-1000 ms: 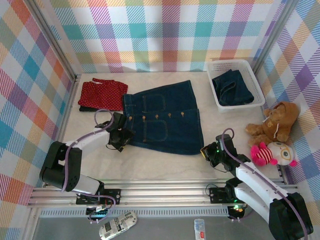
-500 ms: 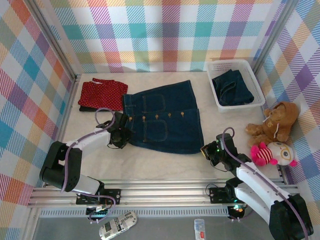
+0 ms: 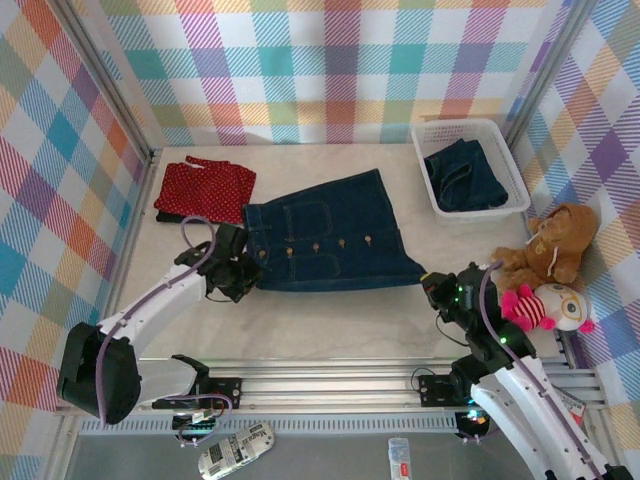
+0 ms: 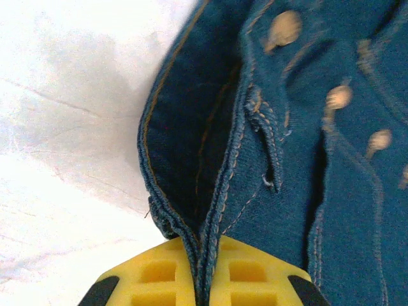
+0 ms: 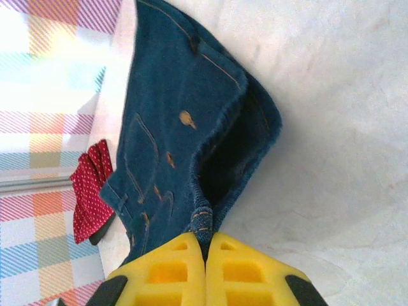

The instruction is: Fold and stack the skirts

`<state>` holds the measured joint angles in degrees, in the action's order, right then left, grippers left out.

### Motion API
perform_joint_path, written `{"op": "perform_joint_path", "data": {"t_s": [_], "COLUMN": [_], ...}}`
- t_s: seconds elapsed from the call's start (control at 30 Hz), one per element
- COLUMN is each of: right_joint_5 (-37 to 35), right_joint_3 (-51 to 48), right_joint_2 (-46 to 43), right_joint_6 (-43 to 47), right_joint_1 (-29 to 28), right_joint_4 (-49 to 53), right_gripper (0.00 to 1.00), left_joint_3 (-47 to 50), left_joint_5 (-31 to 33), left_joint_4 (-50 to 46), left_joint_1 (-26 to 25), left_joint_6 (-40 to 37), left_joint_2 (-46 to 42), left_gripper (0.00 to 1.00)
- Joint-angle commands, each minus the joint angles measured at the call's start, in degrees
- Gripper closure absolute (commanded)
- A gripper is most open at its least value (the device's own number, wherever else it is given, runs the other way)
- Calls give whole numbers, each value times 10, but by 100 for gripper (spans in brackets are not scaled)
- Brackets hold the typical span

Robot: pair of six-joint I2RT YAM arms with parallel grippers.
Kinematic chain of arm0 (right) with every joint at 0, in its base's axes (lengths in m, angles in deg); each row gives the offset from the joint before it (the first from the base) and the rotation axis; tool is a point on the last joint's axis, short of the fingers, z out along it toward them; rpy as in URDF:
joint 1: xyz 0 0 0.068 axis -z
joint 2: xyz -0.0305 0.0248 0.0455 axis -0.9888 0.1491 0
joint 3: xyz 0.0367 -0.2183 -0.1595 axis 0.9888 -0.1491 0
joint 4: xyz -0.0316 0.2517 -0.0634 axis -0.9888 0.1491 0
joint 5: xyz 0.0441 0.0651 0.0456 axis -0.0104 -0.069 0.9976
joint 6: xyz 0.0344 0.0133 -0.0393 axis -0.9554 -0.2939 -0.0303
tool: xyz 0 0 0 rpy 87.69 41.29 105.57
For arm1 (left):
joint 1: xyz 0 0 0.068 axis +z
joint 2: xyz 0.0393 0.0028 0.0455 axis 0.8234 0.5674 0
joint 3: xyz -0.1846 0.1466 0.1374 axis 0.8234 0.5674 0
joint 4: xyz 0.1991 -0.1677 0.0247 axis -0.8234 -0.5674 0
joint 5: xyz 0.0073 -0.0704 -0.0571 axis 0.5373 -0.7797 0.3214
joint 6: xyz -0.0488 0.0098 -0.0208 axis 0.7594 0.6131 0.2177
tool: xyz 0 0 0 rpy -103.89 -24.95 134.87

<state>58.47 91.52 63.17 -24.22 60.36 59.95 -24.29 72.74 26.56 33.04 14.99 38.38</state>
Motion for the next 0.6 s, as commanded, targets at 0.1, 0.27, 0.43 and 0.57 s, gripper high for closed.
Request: {"op": "perform_joint_path", "data": {"t_s": [0.1,0.27,0.43,0.57], "right_joint_5": [-146,-169,-142,-94], "right_joint_3": [139,205,313,395], "right_joint_2": [121,269,417,521], "right_joint_6": [151,218,276,305], "right_joint_1": [6,6,8,21], "right_joint_4": [-67,-245,-284,-278], "right_gripper": [100,100,100,100], "left_joint_3": [-145,-225,-295,-311], "left_joint_5": [73,85,96,102], "left_joint_4": [-77,-62,-76,-70], "left_joint_1": [19,41,51,66], "left_joint_6": [-96,-144,-177,-187], "left_joint_2": [27,94,157,179], "left_gripper": [100,100,100,100]}}
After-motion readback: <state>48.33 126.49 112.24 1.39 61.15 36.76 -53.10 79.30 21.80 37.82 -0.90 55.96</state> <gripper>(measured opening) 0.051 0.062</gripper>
